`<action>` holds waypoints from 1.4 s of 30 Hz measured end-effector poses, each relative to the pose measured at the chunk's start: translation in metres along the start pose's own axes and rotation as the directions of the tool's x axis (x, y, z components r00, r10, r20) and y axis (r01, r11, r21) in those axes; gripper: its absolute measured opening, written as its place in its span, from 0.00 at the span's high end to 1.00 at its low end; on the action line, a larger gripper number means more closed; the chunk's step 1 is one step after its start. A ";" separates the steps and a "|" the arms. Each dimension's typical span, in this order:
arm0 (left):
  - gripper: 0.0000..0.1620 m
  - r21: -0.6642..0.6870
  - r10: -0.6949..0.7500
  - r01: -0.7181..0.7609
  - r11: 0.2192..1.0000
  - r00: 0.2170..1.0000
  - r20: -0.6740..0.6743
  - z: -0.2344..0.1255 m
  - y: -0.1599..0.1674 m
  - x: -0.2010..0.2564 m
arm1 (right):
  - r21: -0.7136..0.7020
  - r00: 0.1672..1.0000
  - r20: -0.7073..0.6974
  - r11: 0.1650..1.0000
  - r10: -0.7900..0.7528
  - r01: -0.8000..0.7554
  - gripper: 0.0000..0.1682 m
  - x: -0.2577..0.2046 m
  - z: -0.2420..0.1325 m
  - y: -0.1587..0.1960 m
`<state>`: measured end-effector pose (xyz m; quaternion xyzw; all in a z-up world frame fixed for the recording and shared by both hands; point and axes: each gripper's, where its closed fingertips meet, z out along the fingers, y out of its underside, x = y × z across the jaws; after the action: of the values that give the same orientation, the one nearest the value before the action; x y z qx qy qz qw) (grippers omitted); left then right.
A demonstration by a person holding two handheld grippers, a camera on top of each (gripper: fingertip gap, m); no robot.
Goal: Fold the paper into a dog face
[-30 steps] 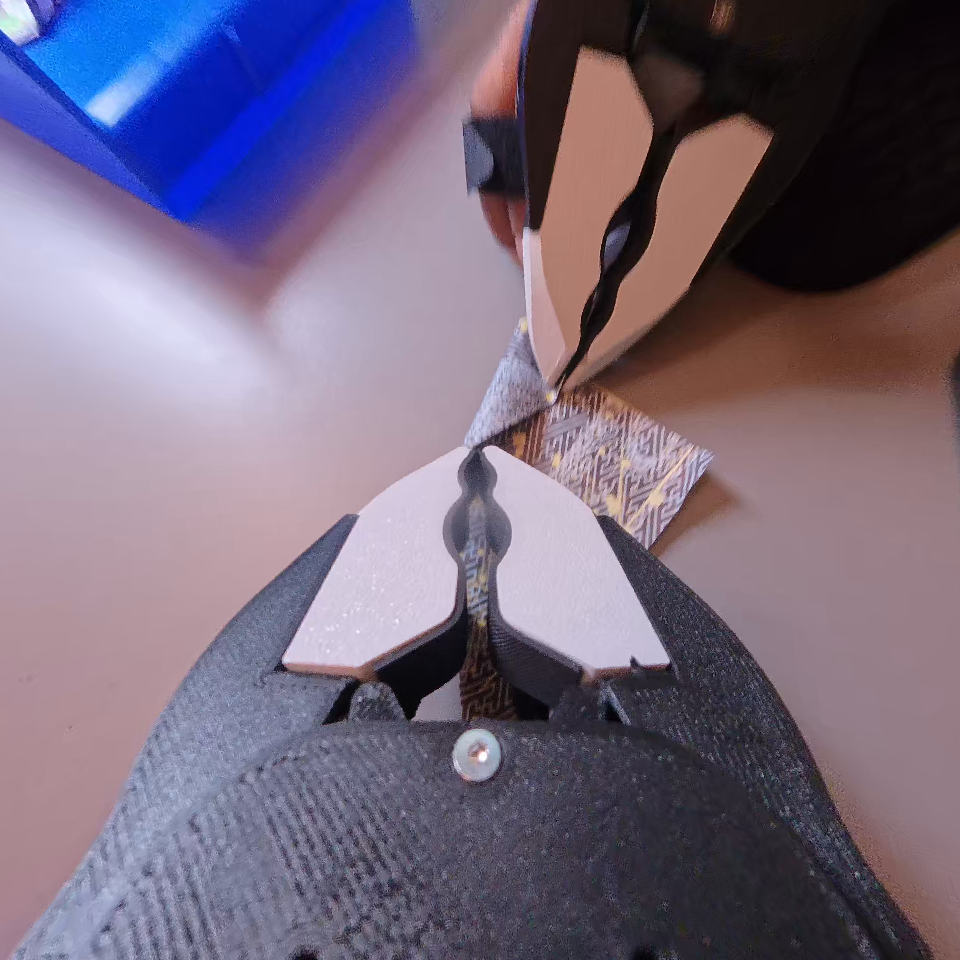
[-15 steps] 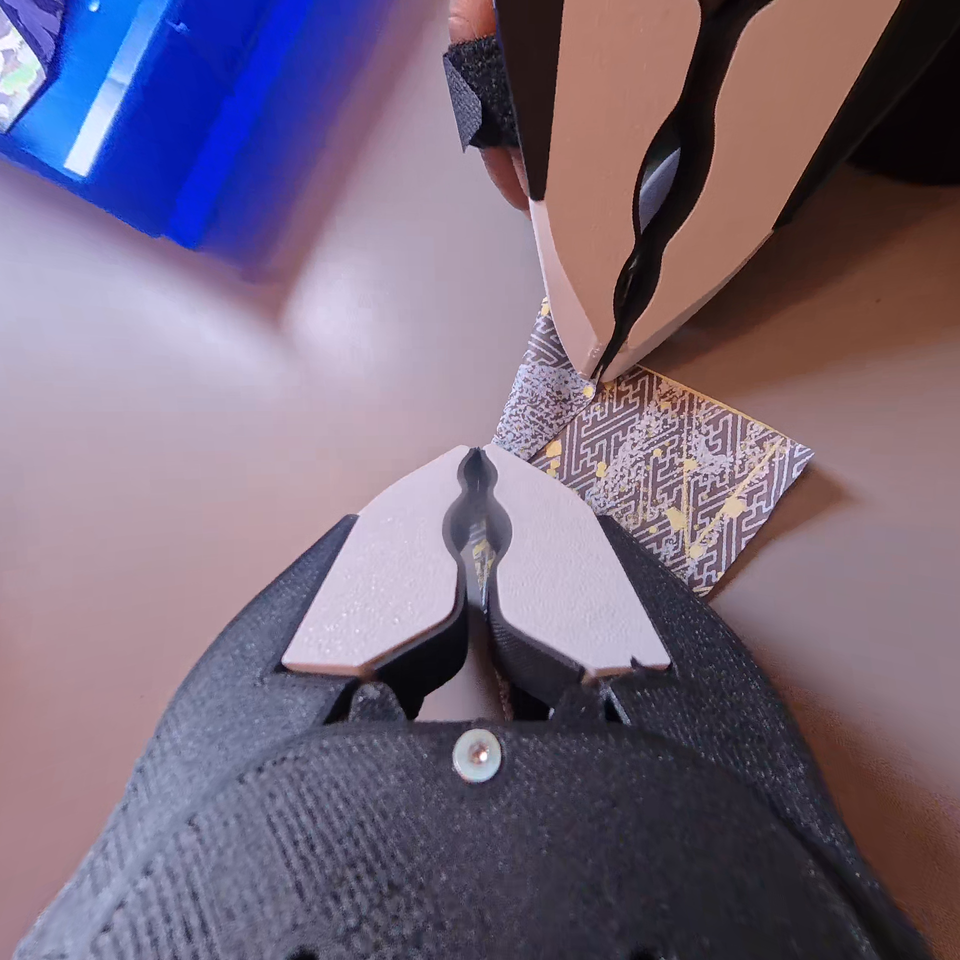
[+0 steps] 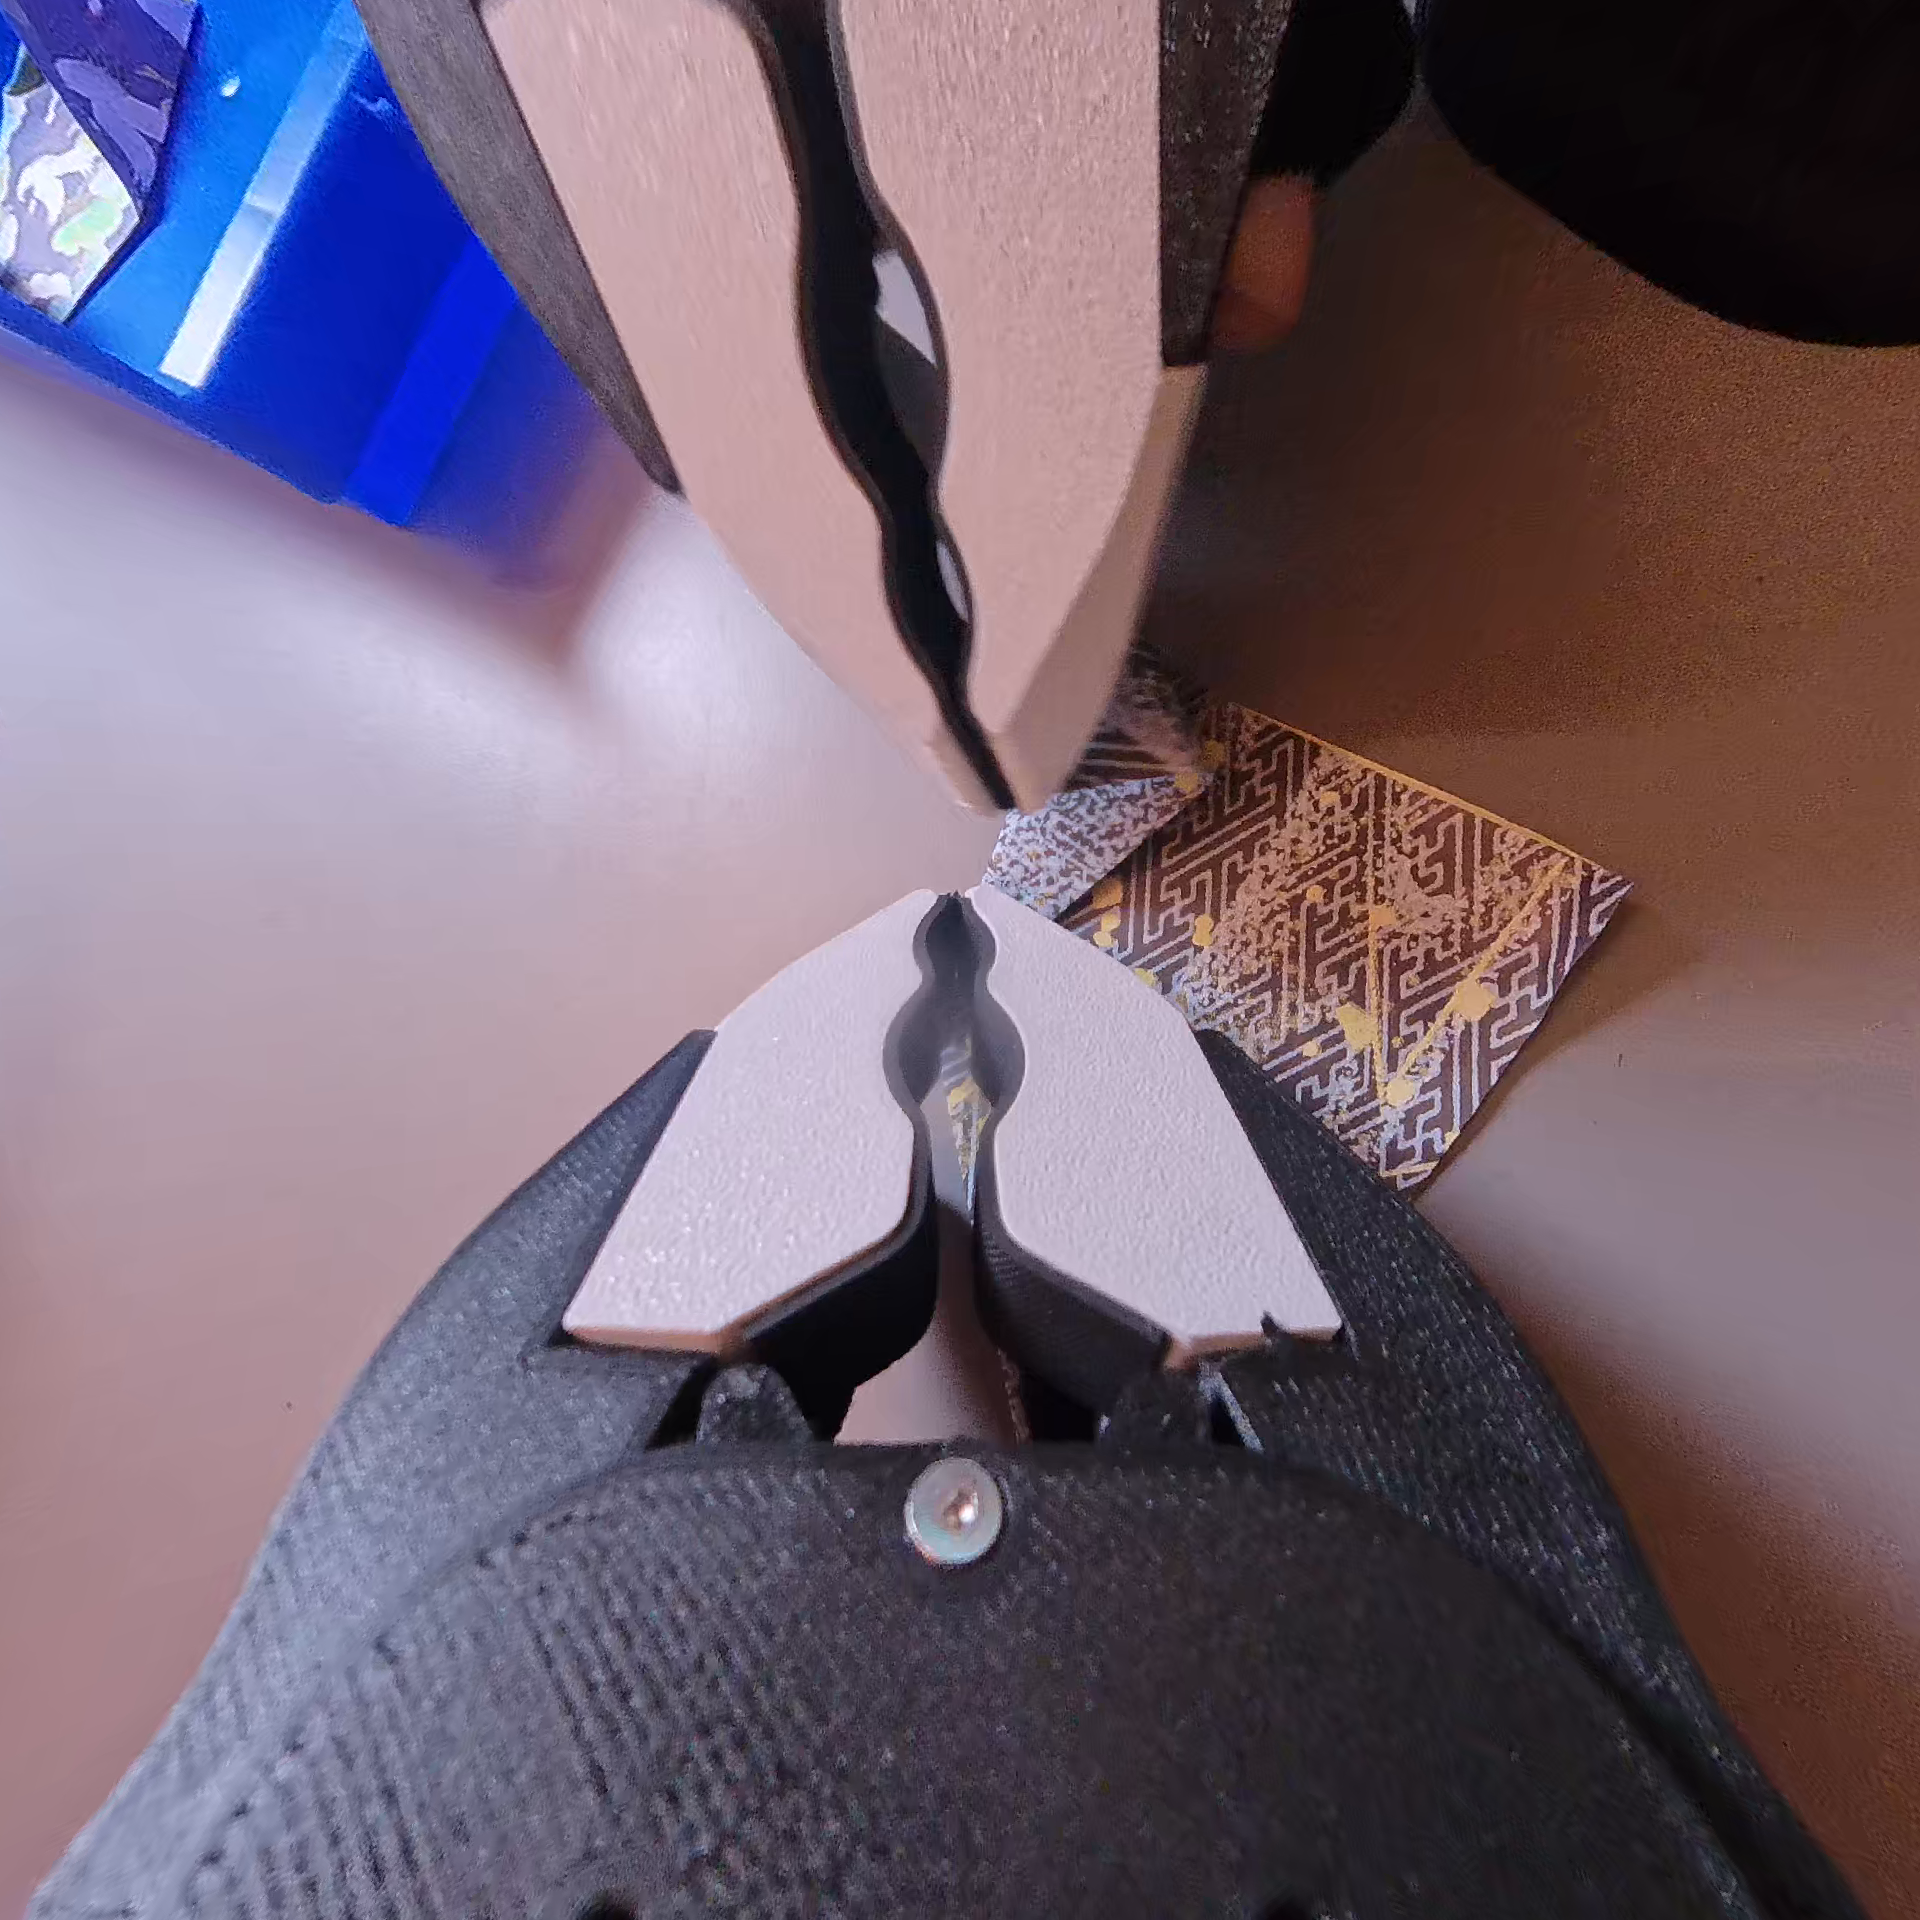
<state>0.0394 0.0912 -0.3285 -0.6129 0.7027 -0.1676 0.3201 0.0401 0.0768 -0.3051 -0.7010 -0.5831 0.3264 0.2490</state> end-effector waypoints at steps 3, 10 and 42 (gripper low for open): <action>1.00 0.006 0.000 0.000 1.000 1.000 0.003 0.000 0.000 0.000 | 0.119 0.945 0.311 0.983 0.099 -0.142 1.00 -0.026 -0.014 -0.020; 1.00 0.011 0.006 -0.006 1.000 1.000 0.005 0.000 0.000 0.000 | 0.212 0.923 0.353 0.947 0.156 -0.241 0.92 -0.010 -0.026 -0.034; 0.99 0.052 0.050 -0.050 0.997 0.999 0.008 -0.001 0.000 0.001 | -0.203 0.790 -0.251 0.828 -0.559 0.522 1.00 0.009 0.009 0.020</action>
<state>0.0385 0.0900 -0.3285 -0.5870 0.7121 -0.1760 0.3426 0.0470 0.0813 -0.3273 -0.5597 -0.7336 0.0946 0.3737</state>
